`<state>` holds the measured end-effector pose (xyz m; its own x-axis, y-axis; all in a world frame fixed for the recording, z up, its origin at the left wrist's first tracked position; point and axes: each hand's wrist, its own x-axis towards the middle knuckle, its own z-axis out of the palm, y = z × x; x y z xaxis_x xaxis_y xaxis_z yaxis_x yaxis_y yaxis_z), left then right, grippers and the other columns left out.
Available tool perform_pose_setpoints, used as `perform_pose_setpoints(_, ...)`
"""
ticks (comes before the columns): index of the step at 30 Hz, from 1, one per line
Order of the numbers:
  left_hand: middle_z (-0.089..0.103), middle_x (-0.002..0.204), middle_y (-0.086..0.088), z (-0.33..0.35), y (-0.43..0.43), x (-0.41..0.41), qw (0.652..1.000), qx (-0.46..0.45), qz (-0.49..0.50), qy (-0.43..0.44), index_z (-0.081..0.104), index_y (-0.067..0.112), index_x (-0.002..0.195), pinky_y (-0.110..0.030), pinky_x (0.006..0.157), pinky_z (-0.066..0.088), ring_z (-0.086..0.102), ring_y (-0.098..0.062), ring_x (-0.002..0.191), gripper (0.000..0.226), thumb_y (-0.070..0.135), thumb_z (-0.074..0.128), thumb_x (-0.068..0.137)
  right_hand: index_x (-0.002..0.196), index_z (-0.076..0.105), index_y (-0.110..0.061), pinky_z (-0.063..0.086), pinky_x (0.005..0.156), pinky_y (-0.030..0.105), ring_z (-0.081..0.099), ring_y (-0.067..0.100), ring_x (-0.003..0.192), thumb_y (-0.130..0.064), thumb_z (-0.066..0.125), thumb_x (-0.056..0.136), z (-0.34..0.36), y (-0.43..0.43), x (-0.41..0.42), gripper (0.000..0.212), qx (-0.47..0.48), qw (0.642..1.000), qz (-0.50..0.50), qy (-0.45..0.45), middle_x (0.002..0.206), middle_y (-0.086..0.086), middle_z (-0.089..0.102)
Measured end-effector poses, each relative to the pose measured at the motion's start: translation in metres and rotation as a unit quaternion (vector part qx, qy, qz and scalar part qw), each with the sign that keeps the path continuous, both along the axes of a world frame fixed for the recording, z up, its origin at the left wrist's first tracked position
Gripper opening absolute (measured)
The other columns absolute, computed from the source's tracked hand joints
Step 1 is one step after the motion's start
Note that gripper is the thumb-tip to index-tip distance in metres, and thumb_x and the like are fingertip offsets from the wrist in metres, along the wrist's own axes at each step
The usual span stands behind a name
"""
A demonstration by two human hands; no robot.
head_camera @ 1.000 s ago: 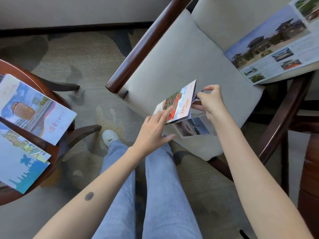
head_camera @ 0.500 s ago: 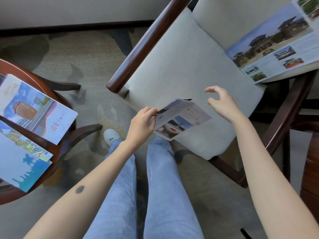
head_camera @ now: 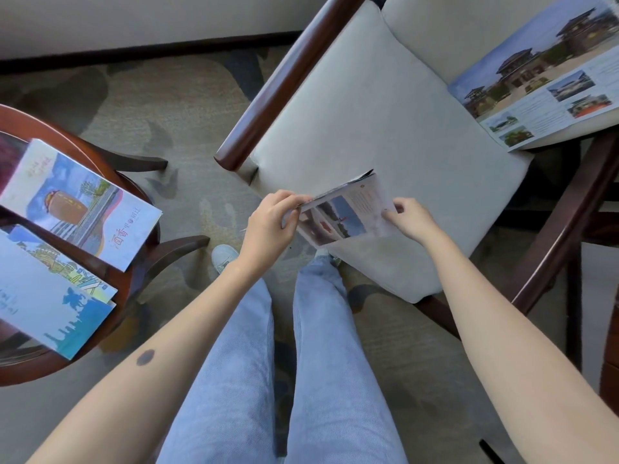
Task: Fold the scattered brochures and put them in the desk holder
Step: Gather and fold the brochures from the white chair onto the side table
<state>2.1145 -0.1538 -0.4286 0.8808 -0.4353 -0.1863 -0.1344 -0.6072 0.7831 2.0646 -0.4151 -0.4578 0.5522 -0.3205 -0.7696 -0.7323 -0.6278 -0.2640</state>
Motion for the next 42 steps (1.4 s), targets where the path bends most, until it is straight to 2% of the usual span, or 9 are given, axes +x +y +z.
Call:
perform_pose_setpoints(7, 0.070, 0.100, -0.010, 0.004, -0.011, -0.015, 0.993, 0.028, -0.095, -0.070, 0.070, 0.005, 0.101, -0.033, 0.070, 0.053, 0.067, -0.029, 0.089, 0.035, -0.011, 0.061, 0.071, 0.114, 0.056, -0.011, 0.058, 0.066, 0.028, 0.063, 0.019, 0.086, -0.014, 0.041, 0.096, 0.034, 0.033, 0.008, 0.024, 0.304, 0.910, -0.282, -0.021, 0.108, 0.011, 0.064)
perform_pose_setpoints(13, 0.069, 0.099, -0.013, 0.003, -0.021, -0.028, 0.989, 0.033, -0.131, -0.063, 0.068, 0.004, 0.106, -0.037, 0.059, 0.055, 0.066, -0.032, 0.078, 0.029, -0.003, 0.061, 0.078, 0.125, 0.056, -0.013, 0.058, 0.080, 0.039, 0.069, 0.026, 0.092, -0.058, 0.022, 0.095, 0.046, 0.049, 0.015, 0.064, 0.419, 0.852, -0.314, 0.012, 0.102, 0.008, 0.070)
perform_pose_setpoints(15, 0.068, 0.099, -0.012, 0.003, -0.021, -0.030, 0.987, 0.029, -0.145, -0.060, 0.067, 0.005, 0.105, -0.035, 0.061, 0.054, 0.066, -0.031, 0.079, 0.028, 0.001, 0.064, 0.078, 0.119, 0.058, -0.014, 0.059, 0.076, 0.035, 0.070, 0.021, 0.087, -0.058, 0.026, 0.094, 0.050, 0.049, 0.018, 0.060, 0.398, 0.868, -0.298, 0.013, 0.096, 0.006, 0.071)
perform_pose_setpoints(19, 0.067, 0.106, -0.011, -0.001, -0.016, -0.031, 0.982, 0.009, -0.180, -0.062, 0.067, 0.008, 0.110, -0.038, 0.071, 0.054, 0.065, -0.030, 0.089, 0.030, 0.013, 0.068, 0.081, 0.109, 0.056, -0.013, 0.055, 0.064, 0.025, 0.062, 0.016, 0.079, -0.015, 0.044, 0.096, 0.061, 0.045, 0.017, 0.018, 0.301, 0.928, -0.218, -0.028, 0.095, 0.007, 0.065)
perform_pose_setpoints(24, 0.044, 0.138, -0.016, 0.007, 0.001, -0.029, 0.999, 0.027, 0.013, -0.024, 0.047, 0.008, 0.133, -0.042, 0.108, 0.032, 0.040, -0.032, 0.130, 0.053, 0.028, 0.062, 0.086, 0.101, 0.062, -0.016, 0.055, 0.074, 0.023, 0.069, 0.010, 0.082, -0.005, 0.045, 0.091, 0.090, 0.020, 0.011, 0.023, 0.338, 0.897, -0.265, -0.104, 0.093, -0.005, 0.073)
perform_pose_setpoints(27, 0.033, 0.147, -0.017, 0.020, 0.019, -0.010, 0.995, -0.024, 0.098, 0.012, 0.035, 0.006, 0.141, -0.036, 0.115, 0.021, 0.028, -0.028, 0.138, 0.063, 0.031, 0.059, 0.088, 0.102, 0.066, -0.014, 0.053, 0.082, 0.026, 0.068, 0.014, 0.088, -0.002, 0.040, 0.089, 0.108, 0.012, 0.018, 0.031, 0.366, 0.891, -0.246, -0.110, 0.097, -0.002, 0.073)
perform_pose_setpoints(31, 0.044, 0.142, -0.007, 0.028, 0.046, 0.010, 0.992, -0.075, 0.084, 0.057, 0.038, 0.012, 0.139, -0.034, 0.112, 0.029, 0.039, -0.018, 0.132, 0.055, 0.034, 0.053, 0.091, 0.091, 0.075, -0.020, 0.056, 0.073, 0.018, 0.070, 0.009, 0.084, -0.002, 0.035, 0.088, 0.121, 0.031, 0.046, 0.044, 0.401, 0.889, -0.197, -0.097, 0.094, -0.004, 0.074)
perform_pose_setpoints(37, 0.064, 0.081, 0.013, 0.032, 0.094, 0.023, 0.938, -0.167, 0.205, 0.225, 0.065, 0.016, 0.087, -0.019, 0.074, 0.044, 0.057, 0.001, 0.076, 0.008, 0.020, 0.059, 0.090, 0.095, 0.070, -0.021, 0.056, 0.069, 0.018, 0.070, 0.013, 0.082, -0.013, 0.040, 0.080, 0.121, 0.079, 0.085, 0.034, 0.412, 0.892, -0.154, -0.102, 0.095, -0.002, 0.074)
perform_pose_setpoints(42, 0.064, 0.077, 0.007, 0.037, 0.159, 0.021, 0.919, -0.207, 0.244, 0.231, 0.065, 0.015, 0.084, -0.017, 0.069, 0.046, 0.058, -0.001, 0.072, 0.007, 0.013, 0.061, 0.089, 0.101, 0.063, -0.020, 0.057, 0.071, 0.022, 0.070, 0.014, 0.084, -0.025, 0.048, 0.077, 0.110, 0.131, 0.104, 0.029, 0.385, 0.917, -0.080, -0.073, 0.097, -0.001, 0.073)
